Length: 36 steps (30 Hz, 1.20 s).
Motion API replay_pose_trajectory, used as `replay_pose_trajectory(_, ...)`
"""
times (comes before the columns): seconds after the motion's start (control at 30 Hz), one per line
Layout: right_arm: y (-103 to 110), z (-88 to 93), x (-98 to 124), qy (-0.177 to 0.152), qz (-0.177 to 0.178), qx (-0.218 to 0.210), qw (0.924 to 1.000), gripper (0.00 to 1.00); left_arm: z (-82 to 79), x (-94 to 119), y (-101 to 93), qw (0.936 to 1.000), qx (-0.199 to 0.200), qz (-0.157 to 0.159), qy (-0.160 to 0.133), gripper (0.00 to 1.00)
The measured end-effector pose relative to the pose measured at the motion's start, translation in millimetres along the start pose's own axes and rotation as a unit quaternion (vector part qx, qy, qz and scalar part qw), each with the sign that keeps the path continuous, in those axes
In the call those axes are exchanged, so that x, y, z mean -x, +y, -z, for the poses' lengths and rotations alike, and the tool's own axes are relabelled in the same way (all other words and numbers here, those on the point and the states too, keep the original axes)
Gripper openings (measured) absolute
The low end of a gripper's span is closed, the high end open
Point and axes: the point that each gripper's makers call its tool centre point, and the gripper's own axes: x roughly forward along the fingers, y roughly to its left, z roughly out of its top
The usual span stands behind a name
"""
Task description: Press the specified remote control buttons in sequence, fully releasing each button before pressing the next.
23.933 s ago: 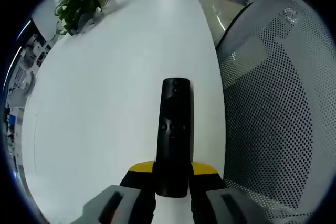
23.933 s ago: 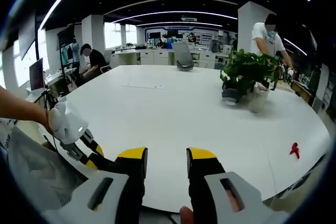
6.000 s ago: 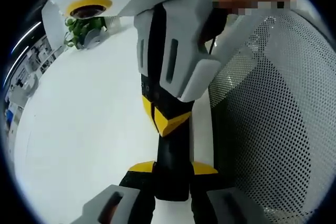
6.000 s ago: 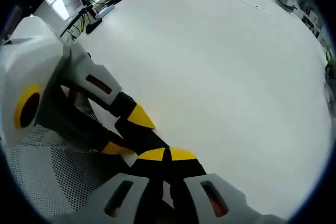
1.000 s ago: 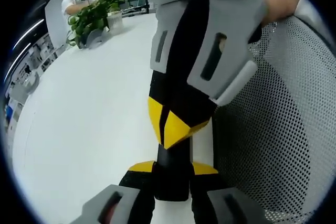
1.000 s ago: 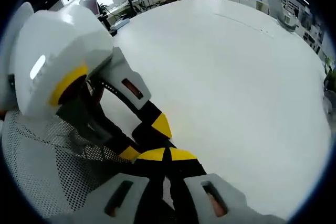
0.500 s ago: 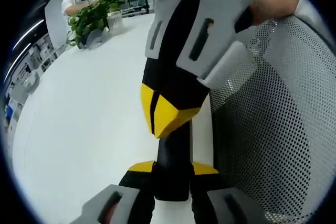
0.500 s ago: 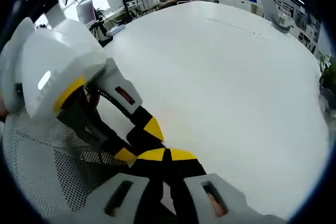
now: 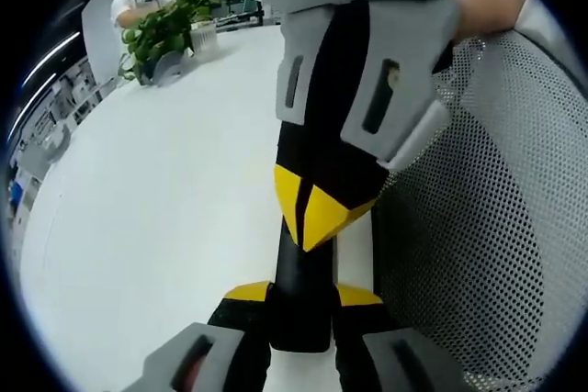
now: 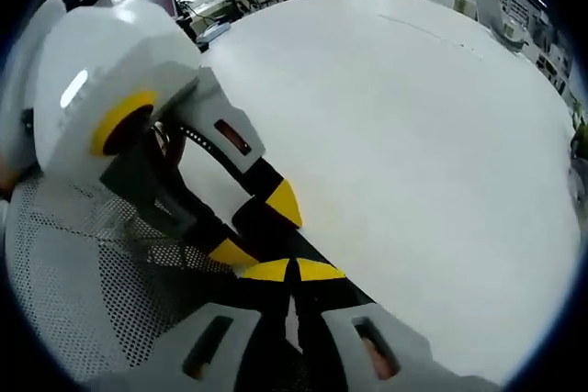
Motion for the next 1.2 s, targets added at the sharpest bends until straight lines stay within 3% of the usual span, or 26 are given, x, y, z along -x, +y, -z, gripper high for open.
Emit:
replay_pose_trajectory(0.3, 2.8, 8.4, -8.2, 0.024, -0.001, 0.012, 0.9996, 0.00, -0.4, 0.5, -0.7, 1.0000, 0.002, 0.001, -0.001, 0.25)
replay_pose_trajectory(0.6, 5.4, 5.6, -7.4, 0.017, -0.010, 0.006, 0.9998, 0.00, -0.1, -0.8, 0.4, 1.0000, 0.002, 0.000, -0.002, 0.25)
replay_pose_trajectory(1.2, -2.7, 1.2, -7.2, 0.007, 0.008, 0.002, 0.9999, 0.00, 0.3, -3.1, 1.8, 1.0000, 0.002, 0.000, -0.002, 0.25)
